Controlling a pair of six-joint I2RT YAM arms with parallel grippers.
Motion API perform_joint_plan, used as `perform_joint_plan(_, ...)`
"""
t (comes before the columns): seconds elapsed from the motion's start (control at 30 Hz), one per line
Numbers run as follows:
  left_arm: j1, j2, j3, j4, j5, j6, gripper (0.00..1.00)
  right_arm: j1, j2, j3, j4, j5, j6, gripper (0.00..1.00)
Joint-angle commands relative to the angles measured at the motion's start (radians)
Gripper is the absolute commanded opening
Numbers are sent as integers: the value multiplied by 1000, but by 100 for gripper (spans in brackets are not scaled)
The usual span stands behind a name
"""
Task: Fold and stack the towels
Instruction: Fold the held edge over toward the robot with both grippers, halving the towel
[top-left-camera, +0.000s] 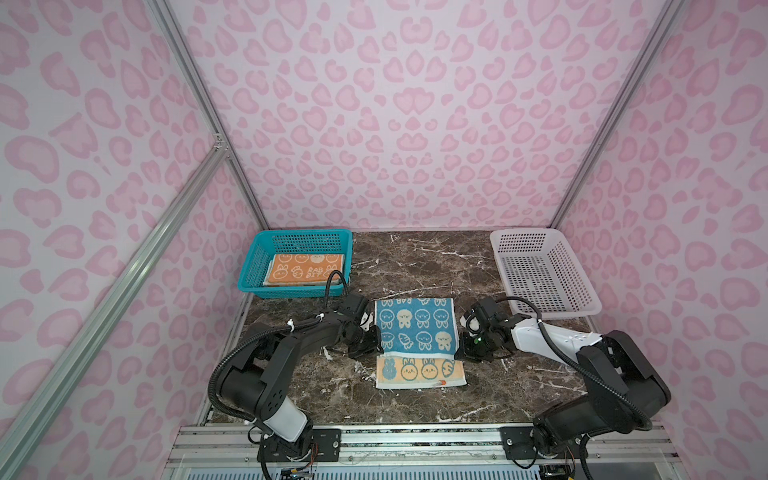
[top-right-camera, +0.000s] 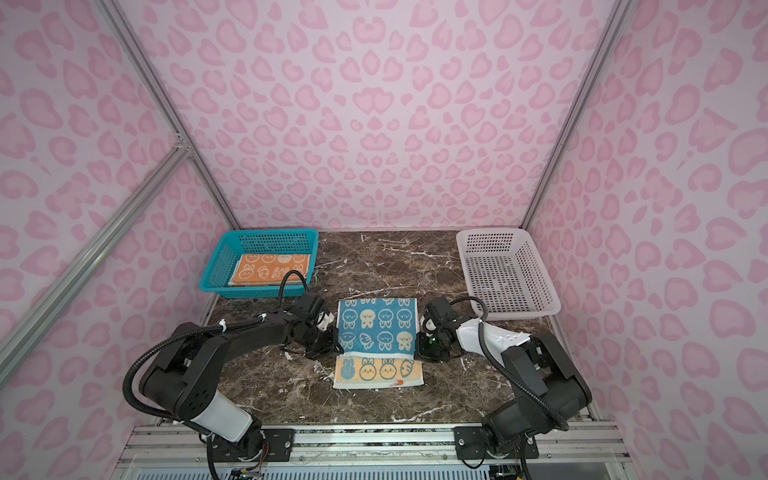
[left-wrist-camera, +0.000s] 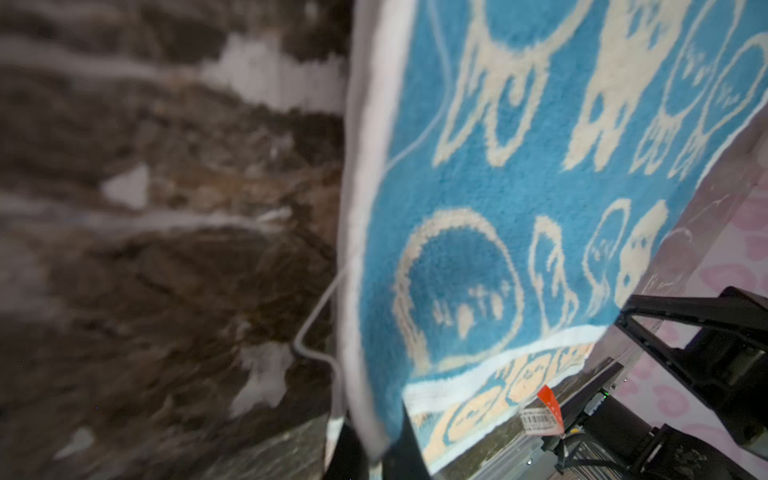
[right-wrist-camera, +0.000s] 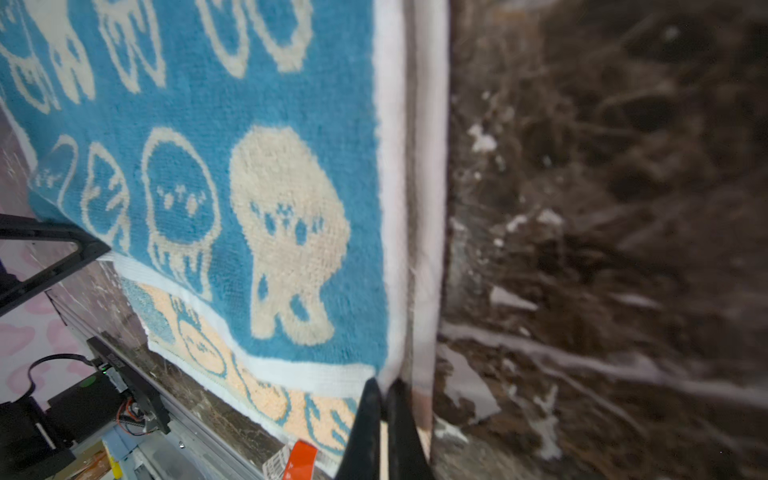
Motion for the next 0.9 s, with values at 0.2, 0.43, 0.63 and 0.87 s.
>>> perform_joint_plan(0.2,56,219,252,-68,-77,72,3,-106,256,239,22,-8,-39,0)
perform_joint_plan(0.43,114,356,562,-186,-89,108,3,-174,450,514,-53,-40,-58,0)
perform_joint_plan(0.63,134,411,720,-272,-105,140,3,-198,509,639,-94,-73,-57,0)
perform_joint_plan(0.87,123,274,630,-243,-78,113,3,-196,354,640,-142,-88,-79,0)
